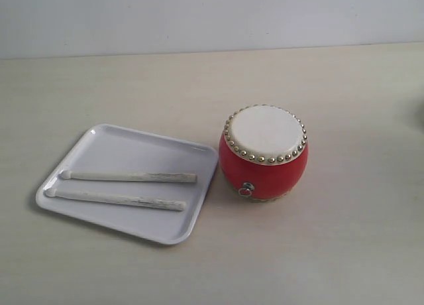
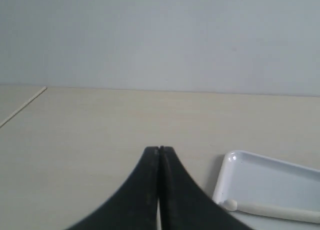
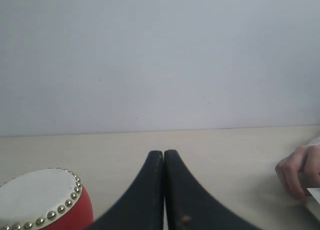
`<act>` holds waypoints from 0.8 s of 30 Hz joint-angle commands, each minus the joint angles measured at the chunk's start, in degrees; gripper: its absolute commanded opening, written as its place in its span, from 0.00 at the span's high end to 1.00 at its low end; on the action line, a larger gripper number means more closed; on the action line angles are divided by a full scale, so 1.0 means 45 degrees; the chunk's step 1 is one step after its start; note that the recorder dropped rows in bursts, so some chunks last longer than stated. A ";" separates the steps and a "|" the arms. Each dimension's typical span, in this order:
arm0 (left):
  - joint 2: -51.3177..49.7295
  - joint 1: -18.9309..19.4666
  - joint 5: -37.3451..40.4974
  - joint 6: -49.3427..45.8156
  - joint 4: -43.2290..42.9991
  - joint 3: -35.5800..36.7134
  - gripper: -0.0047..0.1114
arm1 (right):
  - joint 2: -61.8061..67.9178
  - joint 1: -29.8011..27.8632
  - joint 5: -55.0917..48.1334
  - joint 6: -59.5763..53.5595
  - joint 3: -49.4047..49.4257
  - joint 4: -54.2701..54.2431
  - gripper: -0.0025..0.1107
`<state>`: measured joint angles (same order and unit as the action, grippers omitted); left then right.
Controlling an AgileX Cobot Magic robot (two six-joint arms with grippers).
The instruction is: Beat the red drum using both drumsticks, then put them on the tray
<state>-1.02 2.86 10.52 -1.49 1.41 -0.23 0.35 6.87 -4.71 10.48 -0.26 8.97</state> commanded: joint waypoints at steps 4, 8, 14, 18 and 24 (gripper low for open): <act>0.0065 -0.0645 -0.0086 0.0424 -0.0153 0.0050 0.96 | -0.0077 -0.0056 0.0025 0.0044 0.0059 0.0007 0.98; 0.0065 -0.0699 -0.0054 0.0434 -0.0084 0.0050 0.96 | -0.0077 -0.0056 0.0025 0.0044 0.0059 0.0007 0.98; 0.0065 -0.0699 -0.0025 0.0434 -0.0084 0.0050 0.96 | -0.0077 -0.0056 0.0025 0.0044 0.0059 0.0007 0.98; 0.0065 -0.0699 -0.0025 0.0434 -0.0084 0.0050 0.96 | -0.0077 -0.0056 0.0025 0.0044 0.0059 0.0007 0.98; 0.0065 -0.0699 -0.0025 0.0434 -0.0084 0.0050 0.96 | -0.0077 -0.0056 0.0025 0.0044 0.0059 0.0007 0.98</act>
<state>-1.02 0.00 10.63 0.00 0.87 -0.23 0.35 6.87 -4.71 10.59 -0.26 8.97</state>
